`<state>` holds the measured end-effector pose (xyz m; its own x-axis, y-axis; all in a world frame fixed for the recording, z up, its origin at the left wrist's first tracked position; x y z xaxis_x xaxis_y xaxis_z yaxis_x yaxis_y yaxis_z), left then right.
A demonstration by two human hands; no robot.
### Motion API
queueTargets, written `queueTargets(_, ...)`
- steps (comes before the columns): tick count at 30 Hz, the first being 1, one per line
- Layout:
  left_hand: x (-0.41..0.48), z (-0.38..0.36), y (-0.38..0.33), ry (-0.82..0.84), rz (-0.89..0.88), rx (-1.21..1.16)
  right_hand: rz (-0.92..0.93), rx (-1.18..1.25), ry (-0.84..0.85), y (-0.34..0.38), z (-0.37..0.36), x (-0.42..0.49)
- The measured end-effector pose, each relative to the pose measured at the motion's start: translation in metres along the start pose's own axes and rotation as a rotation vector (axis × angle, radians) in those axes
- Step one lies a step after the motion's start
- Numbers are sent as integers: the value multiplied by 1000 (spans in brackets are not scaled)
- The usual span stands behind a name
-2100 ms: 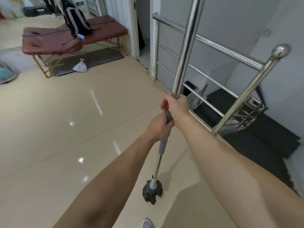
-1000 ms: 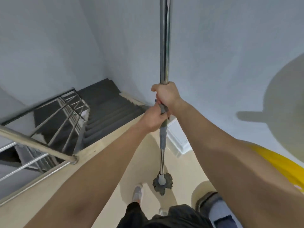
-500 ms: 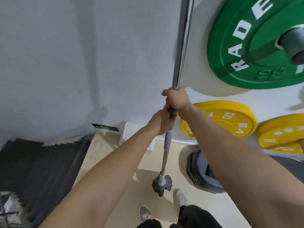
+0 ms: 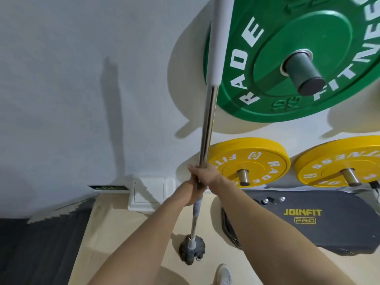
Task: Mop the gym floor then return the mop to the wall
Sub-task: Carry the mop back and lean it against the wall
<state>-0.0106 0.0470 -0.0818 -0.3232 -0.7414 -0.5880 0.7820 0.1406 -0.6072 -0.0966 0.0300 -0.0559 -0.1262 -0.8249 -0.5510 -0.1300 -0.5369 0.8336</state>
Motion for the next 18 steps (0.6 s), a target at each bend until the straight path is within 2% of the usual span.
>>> queueTargets(3, 9, 7, 12, -9, -13, 33, -44, -54, -81, -25, 4, 18)
queueTargets(4, 8, 12, 17, -10, 40, 24, -44, -70, -106, -29, 6, 24)
queueTargets(6, 15, 35, 27, -129, 103, 92, -63, -110, -117, -37, 9, 37)
queueTargets(9, 10, 73, 6, -305, 21, -105, -142, -173, -92, -46, 13, 52)
queueTargets(11, 6, 88, -21, -309, -103, -225, -173, -212, -83, -49, 12, 62)
queueTargets(14, 8, 93, -50, -282, -231, -191, -149, -214, -35, -44, -1, 77)
queueTargets(18, 29, 105, -48, -416, -208, -170, -168, -229, -36, -41, -11, 94)
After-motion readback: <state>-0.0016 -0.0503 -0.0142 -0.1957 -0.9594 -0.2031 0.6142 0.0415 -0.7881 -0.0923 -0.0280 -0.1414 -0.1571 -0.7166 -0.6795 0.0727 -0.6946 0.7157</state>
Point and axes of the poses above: each hand's wrist, its own x-axis towards the middle knuckle, its own z-axis out of the back of the hand, y = z × x, the point moved 7 cm from there along x, towards the middle knuckle, and after that the axes turned 13 degrees about x, right-handed, at the moved point
